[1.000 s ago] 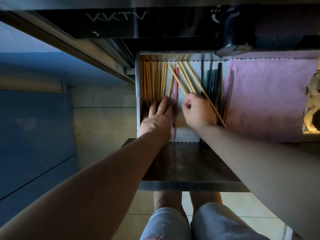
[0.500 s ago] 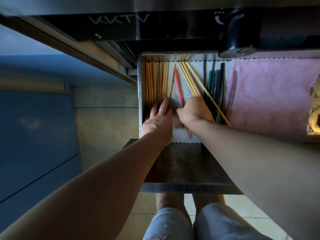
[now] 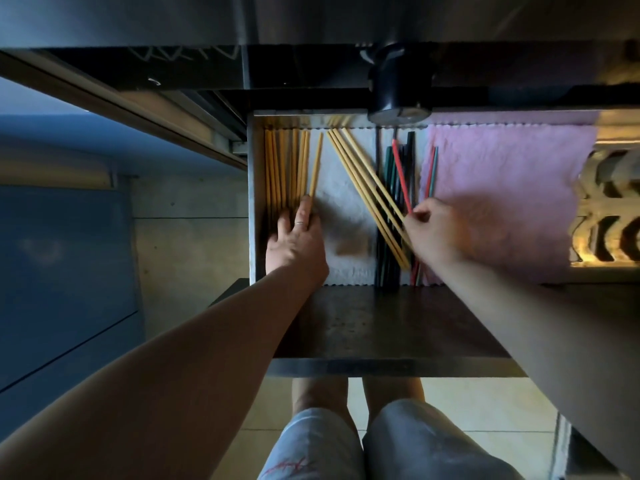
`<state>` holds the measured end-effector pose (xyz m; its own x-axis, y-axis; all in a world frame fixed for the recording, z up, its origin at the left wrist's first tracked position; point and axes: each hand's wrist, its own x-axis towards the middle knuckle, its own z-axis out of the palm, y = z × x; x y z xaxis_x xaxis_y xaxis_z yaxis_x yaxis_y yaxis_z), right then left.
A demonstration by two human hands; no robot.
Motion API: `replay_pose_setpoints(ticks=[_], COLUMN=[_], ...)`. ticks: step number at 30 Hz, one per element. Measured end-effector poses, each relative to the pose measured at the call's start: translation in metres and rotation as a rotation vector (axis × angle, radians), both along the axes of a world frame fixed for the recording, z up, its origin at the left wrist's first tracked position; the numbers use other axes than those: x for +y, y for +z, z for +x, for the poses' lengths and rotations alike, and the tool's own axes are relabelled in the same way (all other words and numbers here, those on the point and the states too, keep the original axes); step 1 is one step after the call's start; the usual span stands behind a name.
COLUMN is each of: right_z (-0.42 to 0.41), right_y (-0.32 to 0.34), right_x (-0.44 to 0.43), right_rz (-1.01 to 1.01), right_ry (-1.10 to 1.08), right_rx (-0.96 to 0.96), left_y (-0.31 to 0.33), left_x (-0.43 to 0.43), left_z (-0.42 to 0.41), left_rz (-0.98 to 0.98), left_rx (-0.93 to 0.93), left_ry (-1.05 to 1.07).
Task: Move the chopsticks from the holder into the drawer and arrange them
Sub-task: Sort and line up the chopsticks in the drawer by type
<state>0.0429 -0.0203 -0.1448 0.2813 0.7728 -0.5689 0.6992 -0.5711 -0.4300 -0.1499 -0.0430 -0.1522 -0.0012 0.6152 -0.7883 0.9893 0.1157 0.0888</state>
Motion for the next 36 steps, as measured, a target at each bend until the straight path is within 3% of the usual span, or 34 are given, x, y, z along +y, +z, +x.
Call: replay_pose_setpoints(ticks=[5, 8, 12, 18, 27, 32, 36], right_z=[0.011, -0.003, -0.025, -0.045, -0.074, -0.077, -0.09], right_y=[-0.022, -0.021, -0.02, -0.018, -0.013, -0.007, -0.005], right_x=[0.007, 0.011, 0.019, 0.028, 0.024, 0.025, 0.025], right_rz=[0.012, 0.088, -0.007, -0.043, -0.218, -0.187, -0.209], right_ry=[-0.011, 0.174, 0.41, 0.475, 0.425, 0.237, 0.244], right_rx=[-0.102, -0.057, -0.137, -0.335, -0.099, 0.039, 0.12], left_y=[-0.004, -0.003, -0.002, 0.0, 0.001, -0.005, -0.005], left_x=[-0.005, -0.007, -0.006, -0.003, -0.002, -0.003, -0.002], left_z=[0.006, 0.005, 0.003, 0.0, -0.01, -0.015, -0.014], left_rz=[0.013, 0.006, 0.01, -0.007, -0.031, -0.035, -0.096], left_rx=[0.005, 0.009, -0.005, -0.012, -0.042, -0.08, -0.056], left_ry=[0.05, 0.05, 0.058, 0.064, 0.115, 0.114, 0.101])
